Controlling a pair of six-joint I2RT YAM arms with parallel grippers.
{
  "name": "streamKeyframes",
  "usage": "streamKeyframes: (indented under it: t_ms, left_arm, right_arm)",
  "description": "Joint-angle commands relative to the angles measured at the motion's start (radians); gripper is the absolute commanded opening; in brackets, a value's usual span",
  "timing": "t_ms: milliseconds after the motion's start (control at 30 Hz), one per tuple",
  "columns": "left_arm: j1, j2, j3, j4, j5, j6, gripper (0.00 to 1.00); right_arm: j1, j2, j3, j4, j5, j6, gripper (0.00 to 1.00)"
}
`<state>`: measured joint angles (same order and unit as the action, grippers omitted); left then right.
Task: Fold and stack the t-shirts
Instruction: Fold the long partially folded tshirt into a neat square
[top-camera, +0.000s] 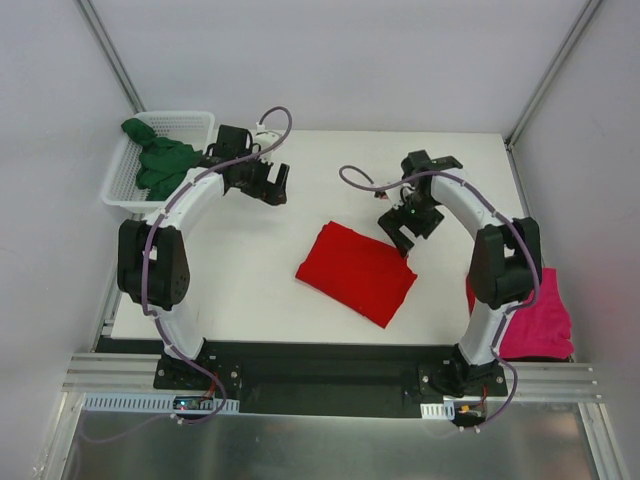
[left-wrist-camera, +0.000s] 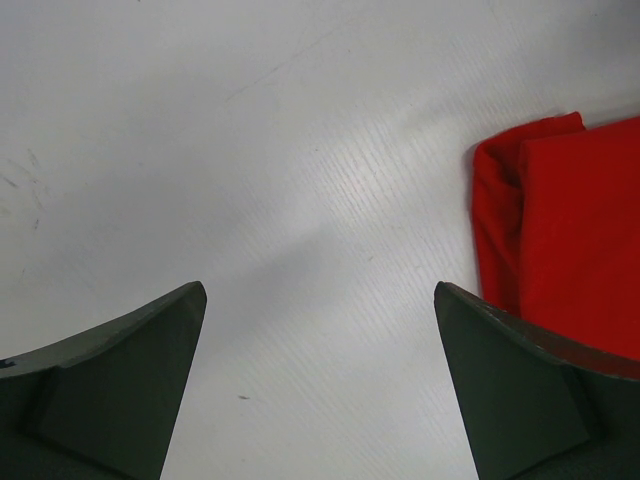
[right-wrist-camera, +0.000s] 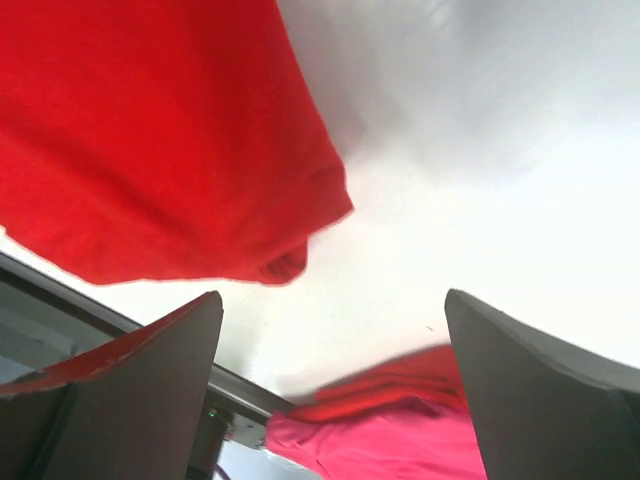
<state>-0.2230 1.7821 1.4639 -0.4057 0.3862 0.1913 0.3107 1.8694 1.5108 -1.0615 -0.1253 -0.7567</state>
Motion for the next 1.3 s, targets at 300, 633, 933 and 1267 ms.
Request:
streamKeyframes:
  t_ms: [300, 633, 933, 1267]
  left_arm:
    - [0.077, -0.121, -0.120, -0.004, -0.233, 0.010, 0.99]
    - [0.309, -0.279, -0.249, -0.022, -0.247, 0.051, 0.99]
    - [0.429, -0.401, -0.349, -0.038, -0.172, 0.089, 0.99]
    - [0.436, -0.406, -0.355, -0.045, -0.147, 0.116, 0.99]
  right_arm:
    - [0.074, 0.117, 0.496, -0.345, -0.156, -0.370, 0.96]
    - [0.310, -0.030, 0.119, -0.039, -0.010, 0.006, 0.96]
    - [0.355, -0.093, -0.138, 0.287, 0.087, 0.141, 0.96]
    - [0.429, -0.090, -0.120, 0.321, 0.119, 0.192, 0.96]
